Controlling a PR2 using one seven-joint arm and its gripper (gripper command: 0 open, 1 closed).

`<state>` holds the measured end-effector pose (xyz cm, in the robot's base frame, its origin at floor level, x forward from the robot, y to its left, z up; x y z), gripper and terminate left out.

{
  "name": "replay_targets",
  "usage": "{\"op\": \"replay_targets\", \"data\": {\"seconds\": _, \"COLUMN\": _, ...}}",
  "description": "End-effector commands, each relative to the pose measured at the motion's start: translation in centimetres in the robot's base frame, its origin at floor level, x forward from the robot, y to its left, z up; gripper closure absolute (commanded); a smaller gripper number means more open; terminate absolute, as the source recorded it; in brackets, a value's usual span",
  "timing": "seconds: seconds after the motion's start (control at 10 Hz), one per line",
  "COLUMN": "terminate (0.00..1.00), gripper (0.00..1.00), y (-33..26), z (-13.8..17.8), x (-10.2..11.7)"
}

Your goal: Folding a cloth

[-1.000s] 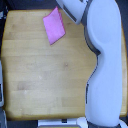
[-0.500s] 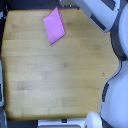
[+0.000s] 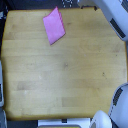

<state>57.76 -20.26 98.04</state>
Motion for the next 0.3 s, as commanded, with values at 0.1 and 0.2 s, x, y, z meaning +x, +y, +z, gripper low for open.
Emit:
{"op": "replay_targets", "data": {"seconds": 0.1, "terminate": 0.00, "gripper": 0.00, "y": -12.9, "z": -4.0, "x": -1.1}}
{"op": "replay_targets", "data": {"seconds": 0.2, "terminate": 1.00, "gripper": 0.00, "y": -13.1, "z": -4.8, "x": -1.0}}
